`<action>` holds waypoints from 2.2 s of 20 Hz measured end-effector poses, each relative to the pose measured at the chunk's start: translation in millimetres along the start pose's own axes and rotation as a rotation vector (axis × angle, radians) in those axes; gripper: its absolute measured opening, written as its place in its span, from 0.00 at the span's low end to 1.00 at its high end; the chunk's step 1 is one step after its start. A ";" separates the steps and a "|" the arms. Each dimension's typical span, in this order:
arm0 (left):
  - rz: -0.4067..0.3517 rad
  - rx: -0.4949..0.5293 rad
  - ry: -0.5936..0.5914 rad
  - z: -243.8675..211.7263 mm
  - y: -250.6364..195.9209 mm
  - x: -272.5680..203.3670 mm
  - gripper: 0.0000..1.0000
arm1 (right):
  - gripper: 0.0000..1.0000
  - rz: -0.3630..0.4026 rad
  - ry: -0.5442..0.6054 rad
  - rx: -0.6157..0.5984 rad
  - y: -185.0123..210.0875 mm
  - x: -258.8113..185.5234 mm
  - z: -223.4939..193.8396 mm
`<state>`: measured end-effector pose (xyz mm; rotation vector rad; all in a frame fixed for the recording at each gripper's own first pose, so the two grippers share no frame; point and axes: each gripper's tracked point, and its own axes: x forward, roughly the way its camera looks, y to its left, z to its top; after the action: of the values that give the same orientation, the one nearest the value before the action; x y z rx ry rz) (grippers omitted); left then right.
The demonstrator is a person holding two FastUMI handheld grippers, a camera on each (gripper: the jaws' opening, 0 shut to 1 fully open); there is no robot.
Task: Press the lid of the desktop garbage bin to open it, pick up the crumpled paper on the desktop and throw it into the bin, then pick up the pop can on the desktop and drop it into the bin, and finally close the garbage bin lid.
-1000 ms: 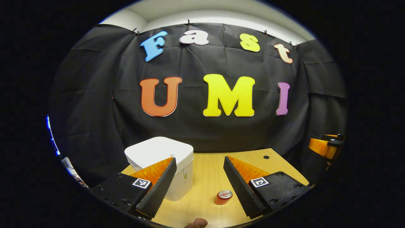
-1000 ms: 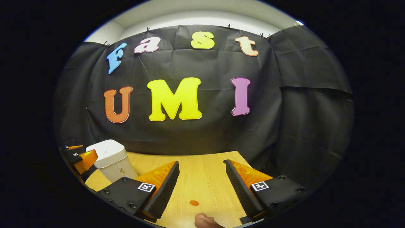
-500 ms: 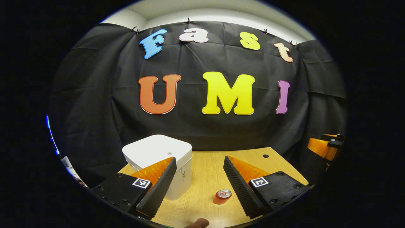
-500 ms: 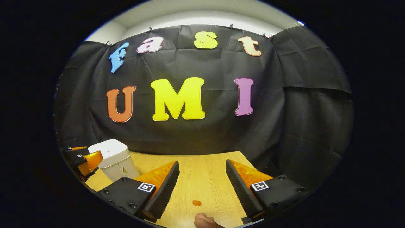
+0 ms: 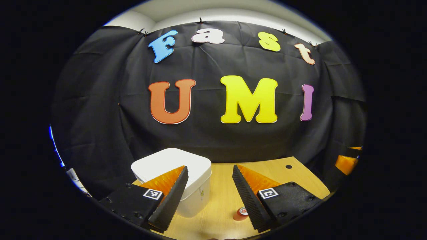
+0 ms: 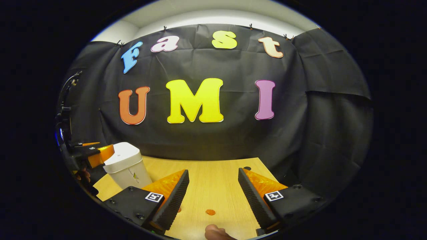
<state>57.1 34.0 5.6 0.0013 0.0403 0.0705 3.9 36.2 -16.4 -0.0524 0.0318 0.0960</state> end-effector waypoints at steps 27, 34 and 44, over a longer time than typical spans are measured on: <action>0.127 -0.011 0.321 -68.8 46.0 88.0 0.04 | 0.94 0.066 0.137 -0.001 -7.9 18.8 -42.5; 0.157 -0.020 0.300 -53.6 43.9 81.4 0.03 | 0.94 0.104 0.161 0.047 -28.5 28.7 -52.1; 0.230 0.004 0.122 33.6 7.3 36.3 0.04 | 0.94 0.213 0.135 -0.005 -56.4 57.9 -57.7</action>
<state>94.1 43.8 37.7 0.0054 0.1621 0.3008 65.4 -17.5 -73.1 -0.0608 0.1717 0.3050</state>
